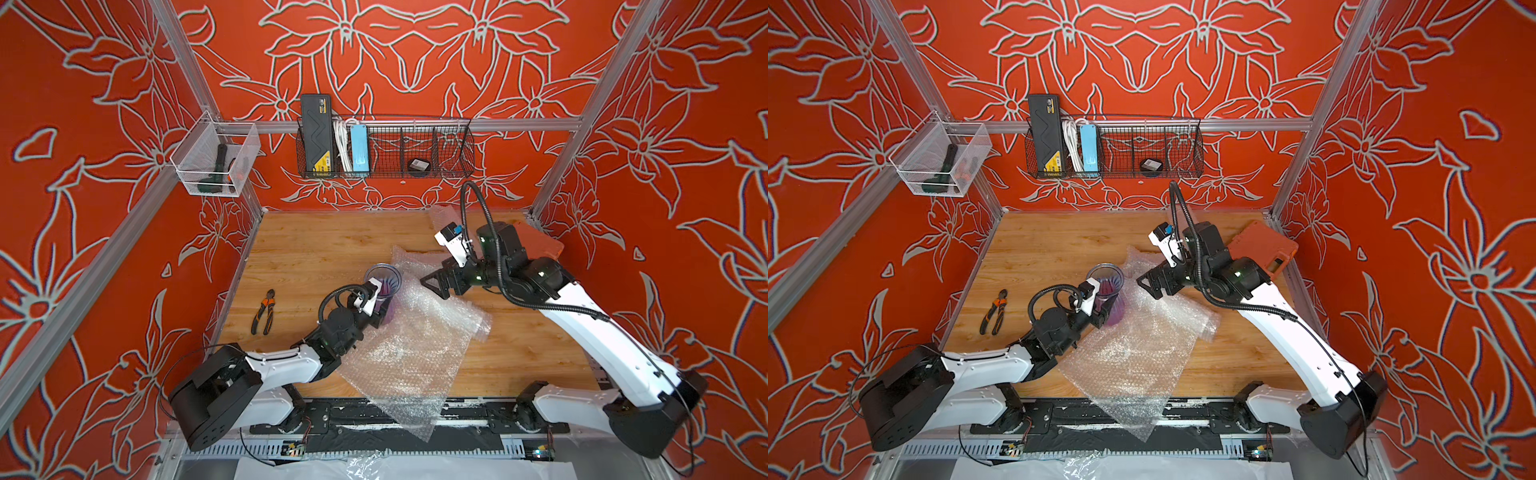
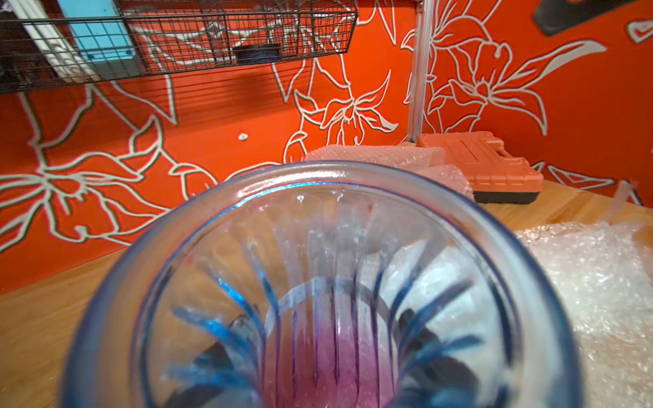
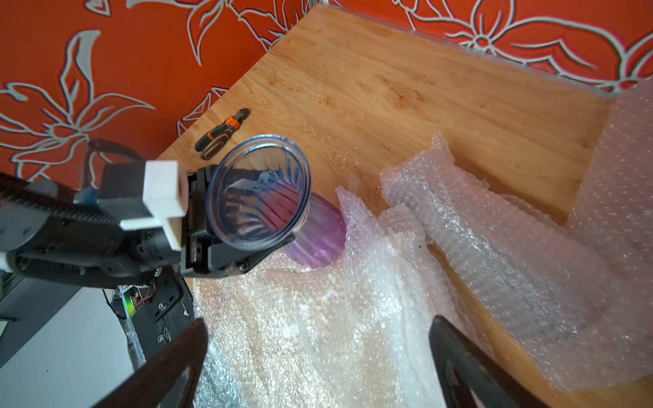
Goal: Unwrap the vase from the bubble wrap
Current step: Pick up the vase from the bubble wrap.
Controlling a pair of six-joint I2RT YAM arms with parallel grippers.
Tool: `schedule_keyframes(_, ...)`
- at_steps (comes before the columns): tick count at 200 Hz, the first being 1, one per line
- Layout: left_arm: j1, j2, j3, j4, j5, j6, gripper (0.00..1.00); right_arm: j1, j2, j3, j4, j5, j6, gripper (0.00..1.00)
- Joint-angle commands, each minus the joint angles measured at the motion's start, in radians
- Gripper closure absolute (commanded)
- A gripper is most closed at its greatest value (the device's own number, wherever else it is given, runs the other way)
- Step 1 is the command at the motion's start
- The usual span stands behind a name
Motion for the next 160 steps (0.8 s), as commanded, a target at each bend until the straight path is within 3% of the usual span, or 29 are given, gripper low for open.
schedule_keyframes(1, 0.035, -0.048, 0.077, 0.098, 0.016, -0.01, 0.87, 0.001, -0.057, -0.052, 0.081, -0.013, -0.019, 0.02)
schedule_keyframes(93, 0.151, 0.0, 0.243, 0.028, 0.082, 0.001, 0.93, -0.002, -0.161, -0.182, 0.155, 0.064, -0.035, 0.02)
schedule_keyframes(160, 0.333, 0.183, 0.411, 0.067, 0.175, -0.006, 0.95, -0.001, -0.183, -0.243, 0.223, 0.036, 0.046, 0.02)
